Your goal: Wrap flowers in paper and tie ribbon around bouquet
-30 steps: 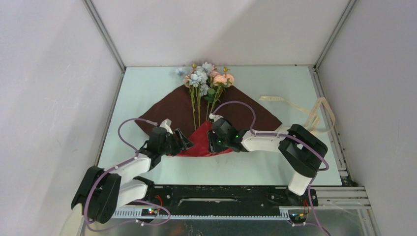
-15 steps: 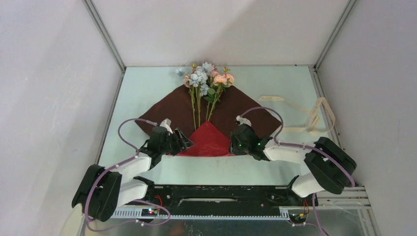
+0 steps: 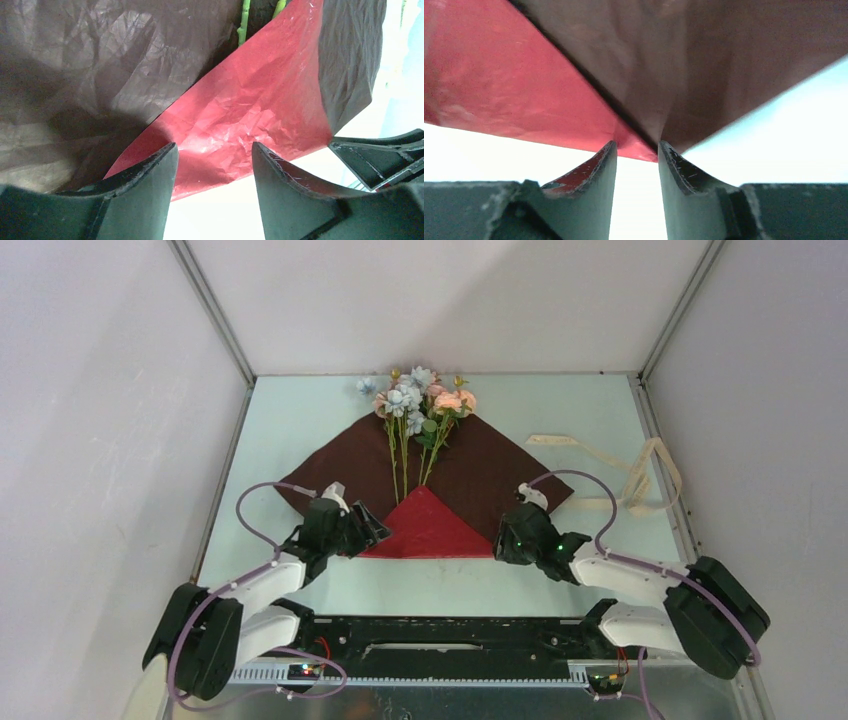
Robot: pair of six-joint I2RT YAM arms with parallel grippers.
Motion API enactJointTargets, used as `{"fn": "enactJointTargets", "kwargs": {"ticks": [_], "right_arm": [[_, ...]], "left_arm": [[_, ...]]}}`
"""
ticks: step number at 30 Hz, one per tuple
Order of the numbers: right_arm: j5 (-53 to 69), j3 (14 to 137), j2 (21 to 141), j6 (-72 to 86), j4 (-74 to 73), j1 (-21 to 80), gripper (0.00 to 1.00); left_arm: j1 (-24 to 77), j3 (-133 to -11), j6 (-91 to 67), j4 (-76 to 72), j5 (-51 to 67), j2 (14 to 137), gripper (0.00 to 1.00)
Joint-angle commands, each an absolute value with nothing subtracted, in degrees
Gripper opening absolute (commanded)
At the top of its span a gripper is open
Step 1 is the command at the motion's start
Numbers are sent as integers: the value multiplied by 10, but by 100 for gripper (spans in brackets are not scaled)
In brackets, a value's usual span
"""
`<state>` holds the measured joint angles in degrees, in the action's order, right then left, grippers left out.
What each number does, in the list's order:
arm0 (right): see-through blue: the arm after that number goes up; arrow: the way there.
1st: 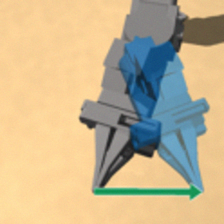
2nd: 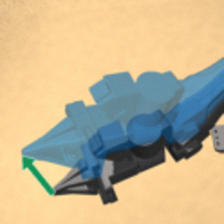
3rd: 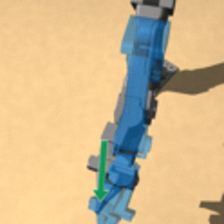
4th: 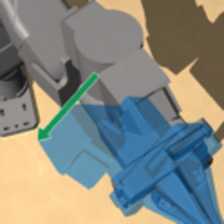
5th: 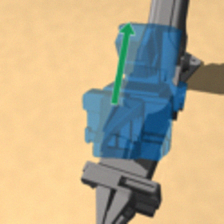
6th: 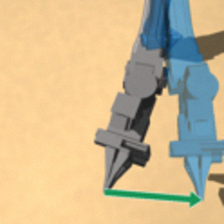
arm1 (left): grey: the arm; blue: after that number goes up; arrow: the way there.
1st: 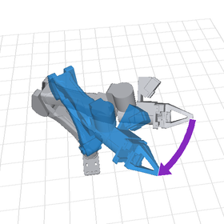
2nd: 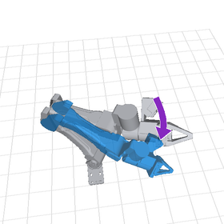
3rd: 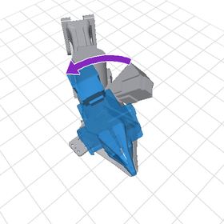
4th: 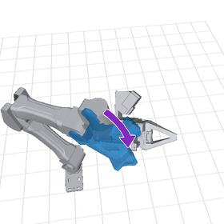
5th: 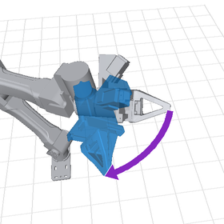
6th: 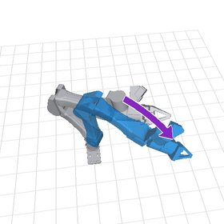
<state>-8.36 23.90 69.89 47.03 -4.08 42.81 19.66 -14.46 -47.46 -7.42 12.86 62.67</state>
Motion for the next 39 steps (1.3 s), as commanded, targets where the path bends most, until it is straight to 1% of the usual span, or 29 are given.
{"fn": "enactJointTargets", "kwargs": {"ticks": [1, 3, 6, 10, 14, 15, 16, 20, 24, 28, 31, 34, 36, 37, 38, 39], "right_arm": [[-121, 267, 635, 390, -179, 412, 40], [-109, 304, 609, 351, -186, 411, 42], [-62, 344, 591, 324, -134, 437, 43], [-22, 400, 629, 303, -32, 494, 43], [36, 483, 758, 293, 42, 534, 41], [53, 500, 814, 295, 44, 544, 40], [62, 528, 864, 300, 54, 547, 39], [110, 577, 983, 322, 108, 550, 35], [127, 613, 1058, 333, 129, 537, 30], [122, 617, 1095, 337, 140, 533, 26], [141, 618, 1132, 357, 145, 527, 26], [147, 617, 1151, 367, 148, 524, 25], [134, 617, 1158, 369, 133, 525, 23], [129, 617, 1159, 370, 129, 526, 22], [120, 617, 1160, 371, 118, 526, 21], [116, 617, 1160, 371, 114, 527, 20]], "left_arm": [[196, -132, -442, -4, 99, 618, 67], [196, -134, -437, 4, 101, 607, 67], [197, -135, -435, 10, 106, 593, 67], [198, -134, -439, 3, 115, 587, 68], [199, -138, -444, 3, 120, 585, 68], [199, -139, -446, 3, 118, 582, 68], [199, -142, -446, 5, 113, 579, 68], [199, -147, -455, 35, 84, 555, 68], [199, -144, -469, 65, 58, 520, 70], [199, -142, -480, 97, 37, 488, 71], [199, -140, -488, 119, 25, 461, 72], [199, -139, -499, 155, 11, 423, 75], [199, -142, -509, 191, 3, 397, 82], [199, -146, -514, 224, -17, 389, 88], [199, -148, -527, 241, -25, 375, 91], [199, -152, -534, 276, -43, 369, 97]]}}
